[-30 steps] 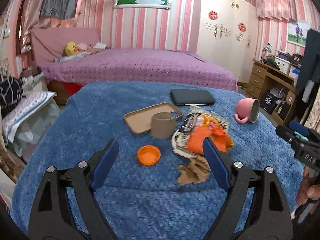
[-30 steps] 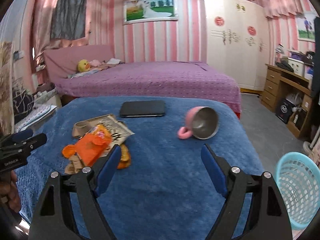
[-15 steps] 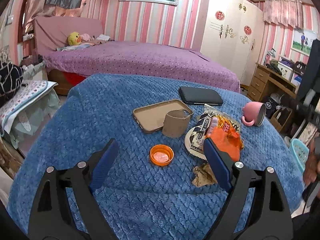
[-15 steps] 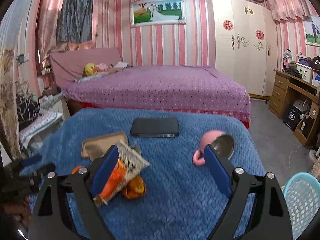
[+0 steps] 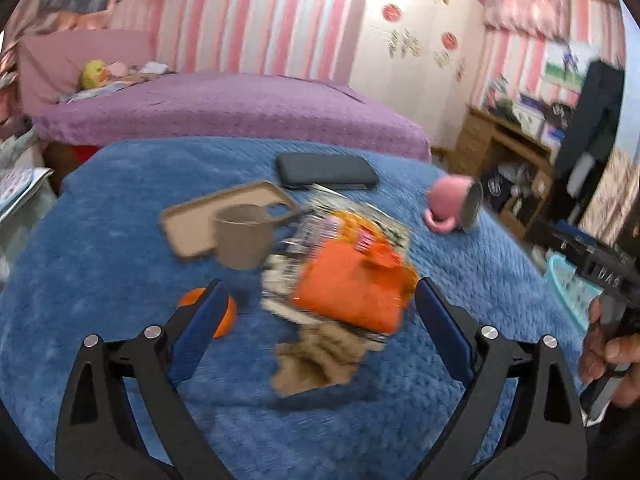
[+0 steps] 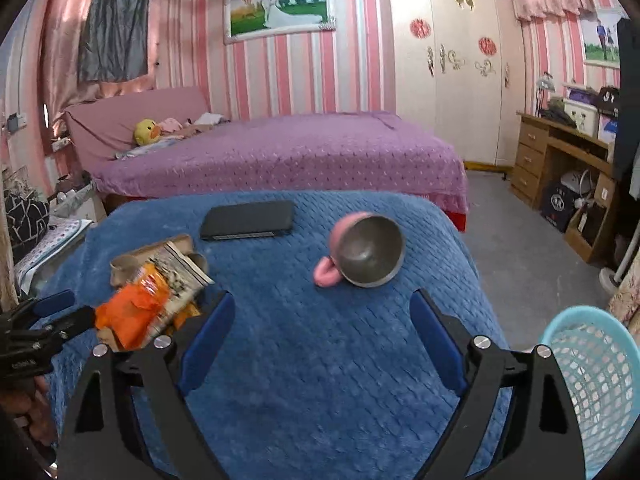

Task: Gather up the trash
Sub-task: 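Grasp the orange snack bag with the left tool while the right tool grasps the printed wrapper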

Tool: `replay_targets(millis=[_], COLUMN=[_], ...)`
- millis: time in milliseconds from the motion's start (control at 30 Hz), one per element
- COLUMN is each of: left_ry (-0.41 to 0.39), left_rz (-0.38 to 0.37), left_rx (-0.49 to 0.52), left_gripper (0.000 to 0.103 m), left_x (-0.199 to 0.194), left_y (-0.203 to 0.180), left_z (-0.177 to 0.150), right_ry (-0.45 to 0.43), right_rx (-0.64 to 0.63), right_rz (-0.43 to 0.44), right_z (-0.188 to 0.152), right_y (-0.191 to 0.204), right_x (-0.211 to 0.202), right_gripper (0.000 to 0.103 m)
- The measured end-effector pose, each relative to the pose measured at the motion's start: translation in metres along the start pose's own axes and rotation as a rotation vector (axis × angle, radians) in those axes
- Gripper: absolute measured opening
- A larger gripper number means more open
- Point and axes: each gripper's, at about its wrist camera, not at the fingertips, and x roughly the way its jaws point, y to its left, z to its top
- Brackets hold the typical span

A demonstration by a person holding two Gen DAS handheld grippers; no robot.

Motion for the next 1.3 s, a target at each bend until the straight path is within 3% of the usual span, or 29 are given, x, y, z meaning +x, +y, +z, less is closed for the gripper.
replay_targets(millis=[67, 200, 333, 533, 567, 600, 700, 933, 1133, 1300], left_ry=[0.033, 0.058, 0.088, 0.132, 0.137, 0.135, 0.123, 0.097, -0.017, -0.127], left_rz=[0.016, -0.009, 0.034, -0.019, -0.021, -0.02, -0.021, -0.029, -0.016, -0.003], left_rx=[0.053, 0.022, 0.043, 0.03, 0.037, 0.045, 0.046, 0.035, 0.027, -0.049], left_gripper=[0.092, 0.091, 0.09, 0.06, 0.052, 0.038, 0.015, 0.012, 0.012, 0.012], left_x=[0.014, 0.025, 0.035, 0.043, 0.044, 0.043, 0.038, 0.021, -0.019, -0.054], left_y=[-0.013, -0.019, -0.022, -0.02, -0.021, -0.022, -0.021, -0.009, 0.007, 0.038], left_z=[-0.002, -0.002, -0.004, -0.008, -0.009, -0.009, -0.006, -0.006, -0.001, 0.005], right_ry=[0.007, 0.028, 0.025, 0.038, 0.038, 0.039, 0.05, 0.087, 0.094, 0.098], right_rx=[-0.001, 0.001, -0.008, -0.03, -0.03, -0.032, -0.039, -0.058, -0.074, -0.089], right_rz=[-0.002, 0.004, 0.027, 0.046, 0.044, 0.044, 0.043, 0.055, 0.074, 0.094], right_z=[0.0, -0.005, -0.005, -0.009, -0.01, -0.01, -0.012, -0.017, -0.018, -0.019], right_y=[-0.005, -0.011, -0.007, 0.0, 0.001, 0.002, 0.006, 0.026, 0.05, 0.071], right_x=[0.002, 0.005, 0.003, 0.005, 0.005, 0.006, 0.009, 0.024, 0.032, 0.039], right_gripper=[0.087, 0.087, 0.087, 0.087, 0.087, 0.087, 0.087, 0.087, 0.087, 0.087])
